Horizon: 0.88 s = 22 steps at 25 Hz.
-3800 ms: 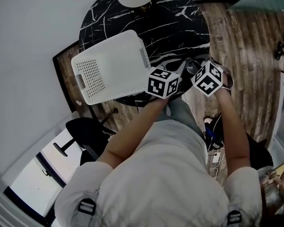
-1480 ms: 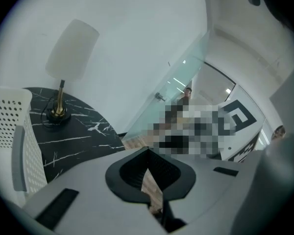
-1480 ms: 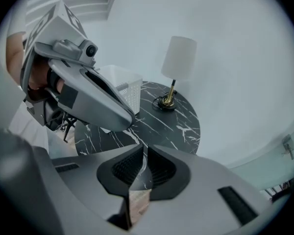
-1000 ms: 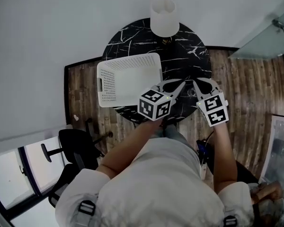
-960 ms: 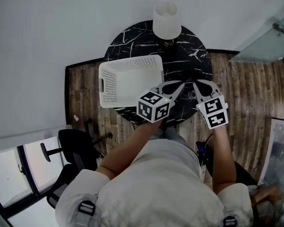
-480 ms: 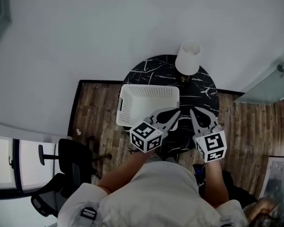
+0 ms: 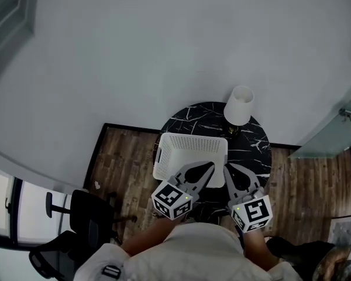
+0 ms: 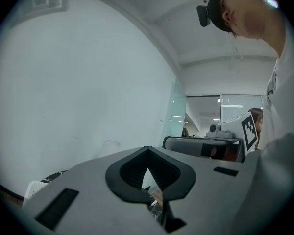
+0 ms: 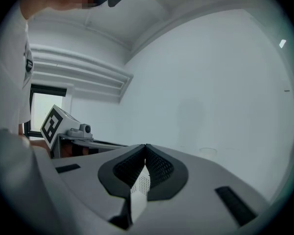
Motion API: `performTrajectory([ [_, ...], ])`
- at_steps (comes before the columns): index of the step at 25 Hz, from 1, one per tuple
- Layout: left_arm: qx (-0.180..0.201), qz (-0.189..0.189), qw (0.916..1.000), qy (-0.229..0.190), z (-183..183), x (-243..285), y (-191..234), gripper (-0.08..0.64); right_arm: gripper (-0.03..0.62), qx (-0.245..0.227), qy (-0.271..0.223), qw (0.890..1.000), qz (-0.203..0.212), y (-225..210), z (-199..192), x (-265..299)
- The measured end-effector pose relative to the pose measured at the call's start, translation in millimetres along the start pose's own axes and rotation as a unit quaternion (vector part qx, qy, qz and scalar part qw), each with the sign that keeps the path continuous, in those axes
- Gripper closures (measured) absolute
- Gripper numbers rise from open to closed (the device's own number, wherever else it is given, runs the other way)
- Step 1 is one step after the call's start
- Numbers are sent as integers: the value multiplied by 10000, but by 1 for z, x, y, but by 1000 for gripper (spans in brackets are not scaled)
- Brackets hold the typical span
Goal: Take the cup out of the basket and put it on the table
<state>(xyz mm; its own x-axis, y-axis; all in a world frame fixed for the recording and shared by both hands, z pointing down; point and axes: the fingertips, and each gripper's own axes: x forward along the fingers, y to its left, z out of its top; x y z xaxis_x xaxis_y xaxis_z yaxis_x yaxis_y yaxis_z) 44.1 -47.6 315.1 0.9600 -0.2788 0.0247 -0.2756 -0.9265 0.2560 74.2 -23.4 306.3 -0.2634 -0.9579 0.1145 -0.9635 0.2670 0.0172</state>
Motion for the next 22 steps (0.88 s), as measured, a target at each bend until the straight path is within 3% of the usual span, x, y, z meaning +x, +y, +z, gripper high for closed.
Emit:
performTrajectory([
  [10, 304, 175, 9992, -213, 14, -35, 2, 555, 583, 64, -317, 9994, 111, 34, 17, 2],
  [22, 359, 96, 9990, -263, 18, -30, 1, 555, 584, 6, -428, 9991, -43, 31, 20, 3],
])
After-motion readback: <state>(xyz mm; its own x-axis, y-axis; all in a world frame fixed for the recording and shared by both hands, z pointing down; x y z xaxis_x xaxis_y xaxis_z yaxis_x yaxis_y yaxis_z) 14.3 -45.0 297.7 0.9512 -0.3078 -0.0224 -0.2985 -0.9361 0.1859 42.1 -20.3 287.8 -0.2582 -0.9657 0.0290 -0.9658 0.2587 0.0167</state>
